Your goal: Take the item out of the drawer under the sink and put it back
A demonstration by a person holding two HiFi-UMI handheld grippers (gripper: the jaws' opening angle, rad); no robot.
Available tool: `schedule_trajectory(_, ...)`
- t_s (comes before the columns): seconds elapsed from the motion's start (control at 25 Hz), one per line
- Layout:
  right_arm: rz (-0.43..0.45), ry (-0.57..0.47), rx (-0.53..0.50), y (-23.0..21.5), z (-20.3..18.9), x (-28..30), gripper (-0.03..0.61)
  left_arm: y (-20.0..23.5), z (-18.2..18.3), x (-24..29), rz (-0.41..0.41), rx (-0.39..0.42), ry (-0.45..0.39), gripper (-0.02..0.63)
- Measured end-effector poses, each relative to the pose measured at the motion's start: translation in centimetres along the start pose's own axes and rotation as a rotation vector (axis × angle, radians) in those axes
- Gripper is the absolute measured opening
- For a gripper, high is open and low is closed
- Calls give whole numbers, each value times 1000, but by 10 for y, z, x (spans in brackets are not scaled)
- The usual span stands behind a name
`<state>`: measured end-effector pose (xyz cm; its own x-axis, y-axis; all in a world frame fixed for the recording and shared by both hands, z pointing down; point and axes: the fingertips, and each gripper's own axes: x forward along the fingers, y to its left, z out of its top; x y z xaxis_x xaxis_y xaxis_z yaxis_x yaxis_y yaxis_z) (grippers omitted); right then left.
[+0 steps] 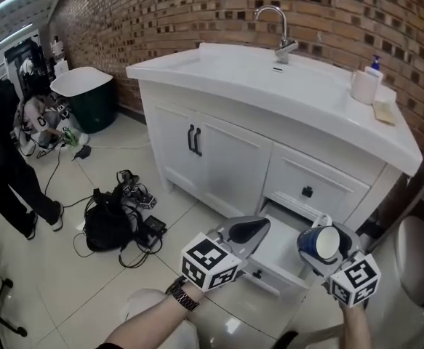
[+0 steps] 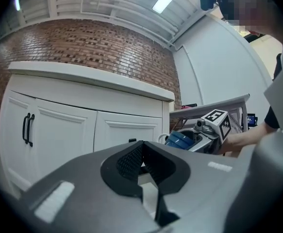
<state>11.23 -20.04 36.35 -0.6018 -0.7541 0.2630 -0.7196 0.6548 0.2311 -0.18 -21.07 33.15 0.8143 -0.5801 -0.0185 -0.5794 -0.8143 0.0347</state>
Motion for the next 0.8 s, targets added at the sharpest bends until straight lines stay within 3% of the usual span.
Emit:
schedule_trajectory(0.2, 28, 78, 29, -7, -28, 18, 411, -4, -4, 8, -13, -7, 21, 17)
schedule_trajectory(0.48, 138, 343, 173, -2, -108, 107, 411, -2, -8, 6, 4, -2, 55, 17)
schedule_trajectory(0.8, 183, 524, 98, 24, -163, 154, 414, 6, -4, 3, 27, -9, 47, 17)
